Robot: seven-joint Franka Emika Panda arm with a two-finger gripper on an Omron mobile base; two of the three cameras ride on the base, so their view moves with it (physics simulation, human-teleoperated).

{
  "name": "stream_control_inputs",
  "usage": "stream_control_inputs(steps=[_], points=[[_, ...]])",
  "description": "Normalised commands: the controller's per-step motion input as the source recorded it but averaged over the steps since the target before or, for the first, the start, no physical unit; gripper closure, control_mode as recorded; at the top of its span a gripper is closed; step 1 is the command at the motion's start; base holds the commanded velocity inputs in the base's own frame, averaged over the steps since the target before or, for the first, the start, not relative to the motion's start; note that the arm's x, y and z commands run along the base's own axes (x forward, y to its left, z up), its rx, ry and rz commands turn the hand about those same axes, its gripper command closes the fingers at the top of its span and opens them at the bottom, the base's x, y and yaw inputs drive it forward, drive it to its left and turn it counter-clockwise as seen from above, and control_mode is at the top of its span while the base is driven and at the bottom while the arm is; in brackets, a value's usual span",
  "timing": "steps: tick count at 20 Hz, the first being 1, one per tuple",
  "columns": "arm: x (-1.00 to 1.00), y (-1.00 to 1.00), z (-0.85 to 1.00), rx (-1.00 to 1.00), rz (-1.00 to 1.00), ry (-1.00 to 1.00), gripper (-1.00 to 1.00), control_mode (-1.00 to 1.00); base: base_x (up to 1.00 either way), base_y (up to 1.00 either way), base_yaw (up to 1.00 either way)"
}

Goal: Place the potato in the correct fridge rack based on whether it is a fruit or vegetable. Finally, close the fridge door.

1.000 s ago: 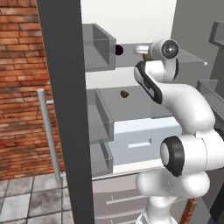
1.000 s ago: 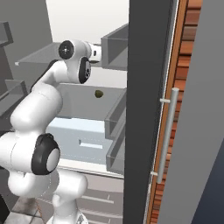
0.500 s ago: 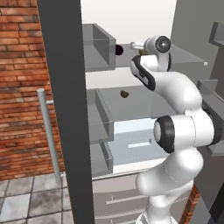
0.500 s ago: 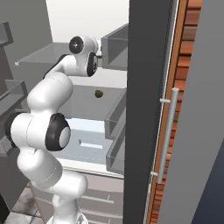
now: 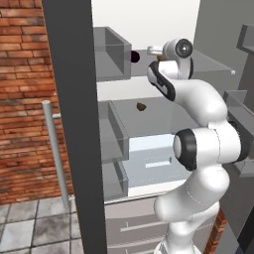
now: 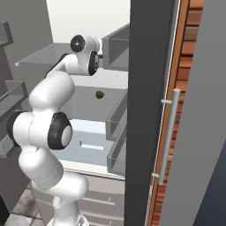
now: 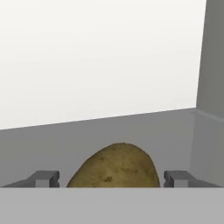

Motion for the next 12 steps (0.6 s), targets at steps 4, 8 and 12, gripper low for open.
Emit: stream_control_inputs(steps=[4, 8, 12], points=[[-0.09, 0.00, 0.16, 0.00, 0.00, -0.08, -1.00, -1.00, 0.00, 0.00, 0.00], [-0.04, 0.00, 0.32, 0.00, 0.00, -0.20, -1.00, -1.00, 0.00, 0.00, 0.00], [-0.44, 0.03, 0.11, -0.03, 0.00, -0.07, -1.00, -1.00, 0.00, 0.00, 0.00]])
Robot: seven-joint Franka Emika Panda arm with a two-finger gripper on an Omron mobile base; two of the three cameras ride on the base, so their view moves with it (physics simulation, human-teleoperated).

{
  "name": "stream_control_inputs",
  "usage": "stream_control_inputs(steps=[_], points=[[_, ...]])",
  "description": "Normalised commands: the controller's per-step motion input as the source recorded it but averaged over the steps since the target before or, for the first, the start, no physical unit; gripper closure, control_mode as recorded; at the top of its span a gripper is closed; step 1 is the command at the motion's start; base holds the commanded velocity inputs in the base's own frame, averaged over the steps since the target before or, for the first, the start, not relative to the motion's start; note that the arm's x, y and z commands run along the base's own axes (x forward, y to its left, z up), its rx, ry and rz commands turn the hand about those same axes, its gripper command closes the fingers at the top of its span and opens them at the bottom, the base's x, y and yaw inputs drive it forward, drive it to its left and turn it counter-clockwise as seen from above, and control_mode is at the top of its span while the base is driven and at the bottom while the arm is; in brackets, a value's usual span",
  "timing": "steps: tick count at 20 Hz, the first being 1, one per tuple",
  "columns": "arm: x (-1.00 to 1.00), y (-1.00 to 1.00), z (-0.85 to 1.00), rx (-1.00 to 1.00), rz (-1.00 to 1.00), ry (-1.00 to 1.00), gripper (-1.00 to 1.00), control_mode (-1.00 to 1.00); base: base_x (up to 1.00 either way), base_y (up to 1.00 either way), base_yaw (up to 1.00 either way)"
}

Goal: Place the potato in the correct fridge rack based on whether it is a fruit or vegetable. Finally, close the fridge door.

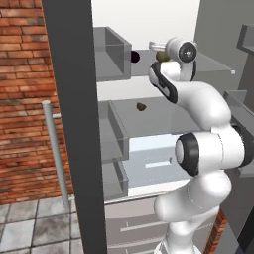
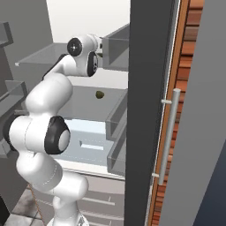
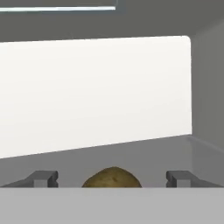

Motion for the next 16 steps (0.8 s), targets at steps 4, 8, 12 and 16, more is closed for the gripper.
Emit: stream_control_inputs(steps=[4, 8, 12, 16], points=[[-0.98, 0.09, 0.00, -0.06, 0.00, 0.13, -1.00, -1.00, 0.00, 0.00, 0.00], [-1.00, 0.04, 0.00, -0.01, 0.00, 0.09, -1.00, -1.00, 0.00, 0.00, 0.00], [-1.00, 0.08, 0.00, 0.00, 0.00, 0.14, -1.00, -1.00, 0.00, 0.00, 0.00], [-1.00, 0.15, -0.01, 0.00, 0.00, 0.28, -1.00, -1.00, 0.00, 0.00, 0.00]])
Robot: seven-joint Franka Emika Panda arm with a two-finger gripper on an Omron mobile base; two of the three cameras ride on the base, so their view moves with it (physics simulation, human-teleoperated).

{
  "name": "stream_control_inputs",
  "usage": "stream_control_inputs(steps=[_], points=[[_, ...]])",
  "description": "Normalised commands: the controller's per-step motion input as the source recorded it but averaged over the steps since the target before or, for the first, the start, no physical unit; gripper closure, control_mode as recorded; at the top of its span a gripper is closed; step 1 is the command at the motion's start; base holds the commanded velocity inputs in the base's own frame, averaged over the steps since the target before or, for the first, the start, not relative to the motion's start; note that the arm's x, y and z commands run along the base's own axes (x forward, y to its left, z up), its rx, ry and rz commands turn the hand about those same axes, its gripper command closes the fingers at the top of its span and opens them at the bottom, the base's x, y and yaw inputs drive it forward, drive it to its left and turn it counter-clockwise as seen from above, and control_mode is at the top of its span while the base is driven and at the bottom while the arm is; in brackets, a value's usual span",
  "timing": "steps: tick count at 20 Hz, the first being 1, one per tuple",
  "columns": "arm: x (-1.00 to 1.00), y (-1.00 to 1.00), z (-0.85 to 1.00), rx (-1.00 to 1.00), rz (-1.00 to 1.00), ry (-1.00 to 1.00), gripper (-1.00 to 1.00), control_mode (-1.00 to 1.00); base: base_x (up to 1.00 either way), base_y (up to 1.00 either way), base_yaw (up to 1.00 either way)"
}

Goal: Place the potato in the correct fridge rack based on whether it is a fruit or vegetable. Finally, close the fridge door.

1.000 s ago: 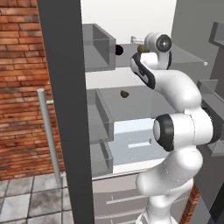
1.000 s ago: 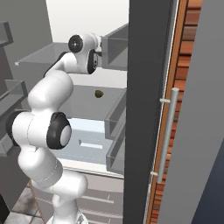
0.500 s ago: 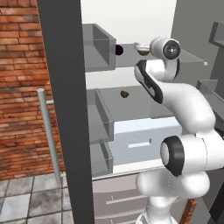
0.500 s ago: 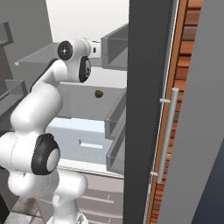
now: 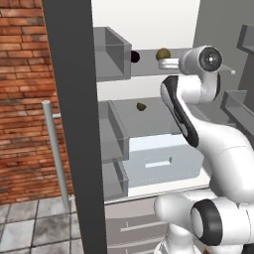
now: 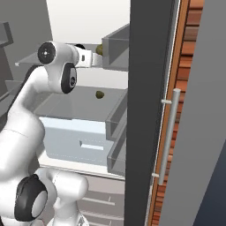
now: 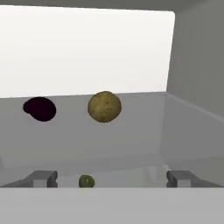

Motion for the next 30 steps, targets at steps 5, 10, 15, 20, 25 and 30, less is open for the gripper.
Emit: stream_control_inputs(steps=[5, 10, 15, 20, 25, 30], points=[[-1.00, 0.18, -0.22, -0.03, 0.01, 0.38, -1.00, -1.00, 0.00, 0.00, 0.00], [-0.74, 0.10, -0.51, -0.04, 0.10, 0.38, -1.00, -1.00, 0.00, 0.00, 0.00], [-0.44, 0.28, -0.77, -0.01, 0.20, 0.23, -1.00, -1.00, 0.00, 0.00, 0.00], [-0.19, 0.23, -0.44, 0.00, 0.25, 0.16, -1.00, -1.00, 0.00, 0.00, 0.00], [0.00, 0.00, -0.03, 0.00, 0.07, 0.01, -1.00, 1.00, 0.00, 0.00, 0.06], [0.00, 0.00, 0.00, 0.00, 0.00, 0.00, -1.00, 1.00, -0.18, 0.00, 0.01]])
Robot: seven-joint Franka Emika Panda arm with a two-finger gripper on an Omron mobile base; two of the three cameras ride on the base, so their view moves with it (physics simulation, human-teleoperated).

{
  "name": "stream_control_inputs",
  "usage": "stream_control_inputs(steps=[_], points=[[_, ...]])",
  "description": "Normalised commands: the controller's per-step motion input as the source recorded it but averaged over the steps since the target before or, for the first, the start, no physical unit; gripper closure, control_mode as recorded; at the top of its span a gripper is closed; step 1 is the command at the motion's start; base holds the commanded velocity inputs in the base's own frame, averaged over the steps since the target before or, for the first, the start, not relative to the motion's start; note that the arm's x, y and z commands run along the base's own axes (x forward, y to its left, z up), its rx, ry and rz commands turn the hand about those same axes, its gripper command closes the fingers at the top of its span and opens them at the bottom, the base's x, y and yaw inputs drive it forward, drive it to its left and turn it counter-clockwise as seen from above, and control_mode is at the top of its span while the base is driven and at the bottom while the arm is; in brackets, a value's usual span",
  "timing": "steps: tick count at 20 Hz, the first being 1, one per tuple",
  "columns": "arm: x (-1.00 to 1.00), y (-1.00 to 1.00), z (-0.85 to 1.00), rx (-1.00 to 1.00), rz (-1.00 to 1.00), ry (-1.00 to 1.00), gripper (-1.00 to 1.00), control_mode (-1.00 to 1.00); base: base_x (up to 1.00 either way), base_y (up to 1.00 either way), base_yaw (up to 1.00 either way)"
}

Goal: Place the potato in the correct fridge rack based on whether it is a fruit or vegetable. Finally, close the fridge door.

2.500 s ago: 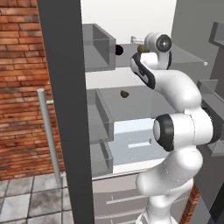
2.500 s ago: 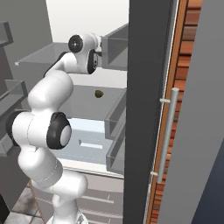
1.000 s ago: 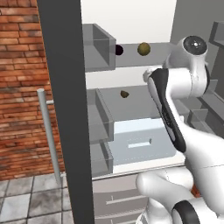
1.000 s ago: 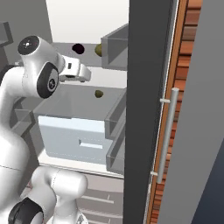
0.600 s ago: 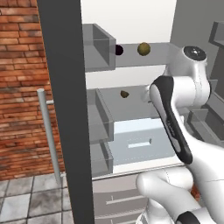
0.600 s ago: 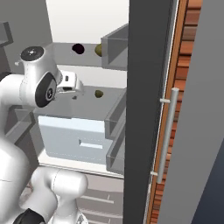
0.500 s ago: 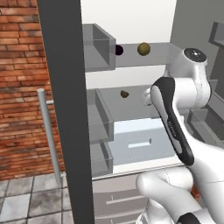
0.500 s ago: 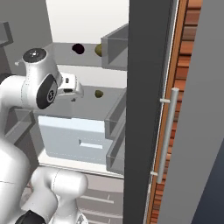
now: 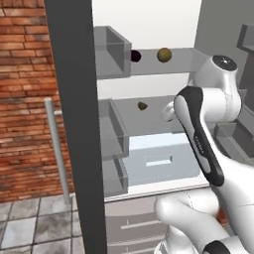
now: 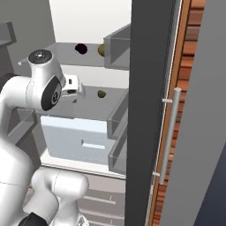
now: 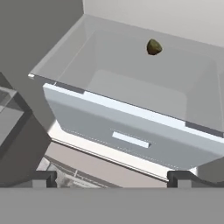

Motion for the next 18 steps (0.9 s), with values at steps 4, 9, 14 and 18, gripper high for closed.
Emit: stream_control_inputs(steps=[4, 9, 14, 18], points=[[0.00, 0.00, 0.00, 0.00, 0.00, 0.00, -1.00, 1.00, -0.75, 0.02, 0.00], [0.00, 0.00, 0.00, 0.00, 0.00, 0.00, -1.00, 1.00, -0.77, 0.00, -0.09], [0.00, 0.00, 0.00, 0.00, 0.00, 0.00, -1.00, 1.00, -0.15, 0.00, -0.11], [0.03, 0.02, 0.00, 0.00, 0.00, 0.00, -1.00, -1.00, 0.06, 0.04, -0.03]])
